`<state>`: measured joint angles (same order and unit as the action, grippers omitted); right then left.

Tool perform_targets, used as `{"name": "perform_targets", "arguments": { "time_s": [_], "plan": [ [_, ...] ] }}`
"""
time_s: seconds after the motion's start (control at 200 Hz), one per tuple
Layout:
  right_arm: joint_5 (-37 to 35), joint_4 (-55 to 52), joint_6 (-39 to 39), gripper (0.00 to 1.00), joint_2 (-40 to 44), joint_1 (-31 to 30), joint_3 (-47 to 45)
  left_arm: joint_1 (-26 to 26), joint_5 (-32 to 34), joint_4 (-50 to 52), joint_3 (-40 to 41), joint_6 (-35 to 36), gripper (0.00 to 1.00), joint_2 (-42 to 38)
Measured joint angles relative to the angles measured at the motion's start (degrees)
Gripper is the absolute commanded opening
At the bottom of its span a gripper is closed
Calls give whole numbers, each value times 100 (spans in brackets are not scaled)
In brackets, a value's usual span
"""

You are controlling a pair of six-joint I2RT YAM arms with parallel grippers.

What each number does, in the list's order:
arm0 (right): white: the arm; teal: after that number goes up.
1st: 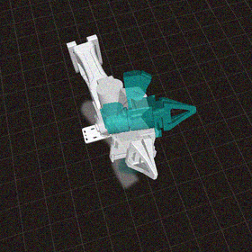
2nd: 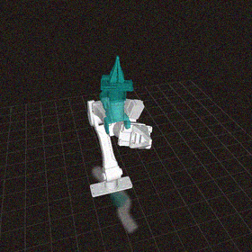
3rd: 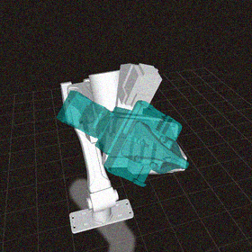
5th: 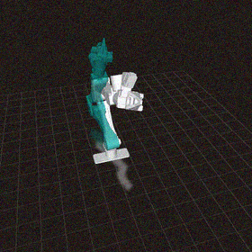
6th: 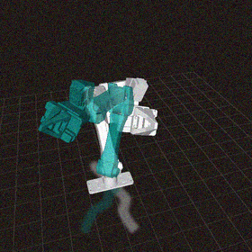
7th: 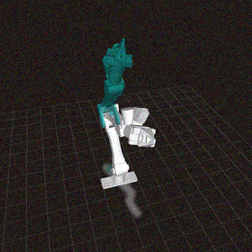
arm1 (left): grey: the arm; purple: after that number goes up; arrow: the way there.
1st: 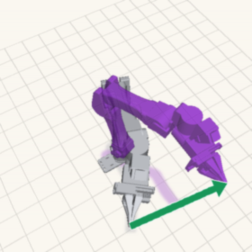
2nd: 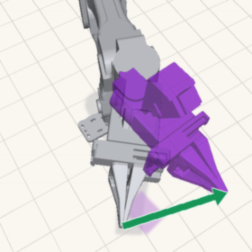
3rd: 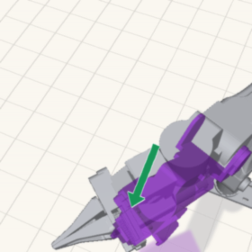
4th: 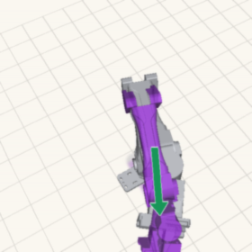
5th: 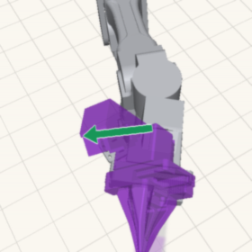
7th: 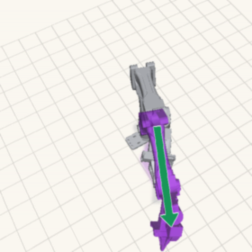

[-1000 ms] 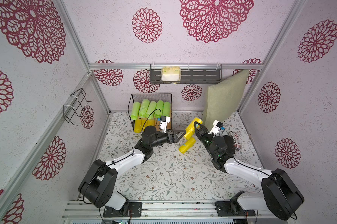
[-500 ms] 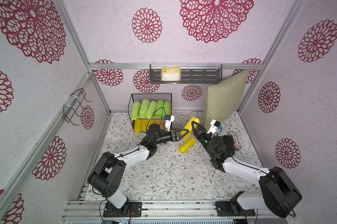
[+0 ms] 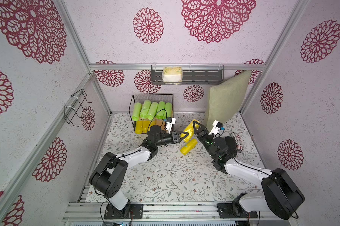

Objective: Sort the rolls of trash bags by color and place them on the shelf
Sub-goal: Pick up the roll of trash bags from the center of the board, then place the roll of trash bags on the shelf.

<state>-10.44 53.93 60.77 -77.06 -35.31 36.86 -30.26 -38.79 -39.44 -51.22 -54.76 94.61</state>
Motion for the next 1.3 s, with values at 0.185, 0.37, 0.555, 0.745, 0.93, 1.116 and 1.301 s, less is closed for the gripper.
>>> {"name": "perform_targets", "arguments": {
  "time_s": [0.185,0.37,0.555,0.745,0.93,1.116,1.301],
  "plan": [
    [-365,-308,-479,87,452,-4,-90,487,782,807,748,647,28,-321],
    [-643,-494,-761,87,730,-4,-286,614,2208,2293,887,1569,26,-621],
    [-654,-603,-822,87,627,-4,-361,614,3523,2935,721,2192,27,-490],
    [-627,-673,-824,87,514,-4,-361,614,4522,3069,22,2883,29,260],
    [-592,-710,-824,87,507,-2,-363,614,5178,3080,-293,3379,31,723],
    [-542,-717,-826,87,450,13,-363,614,5593,3128,-785,3683,34,1196],
    [-483,-717,-824,87,439,55,-372,614,5897,3233,-1209,3834,37,1517]
  ]
}}
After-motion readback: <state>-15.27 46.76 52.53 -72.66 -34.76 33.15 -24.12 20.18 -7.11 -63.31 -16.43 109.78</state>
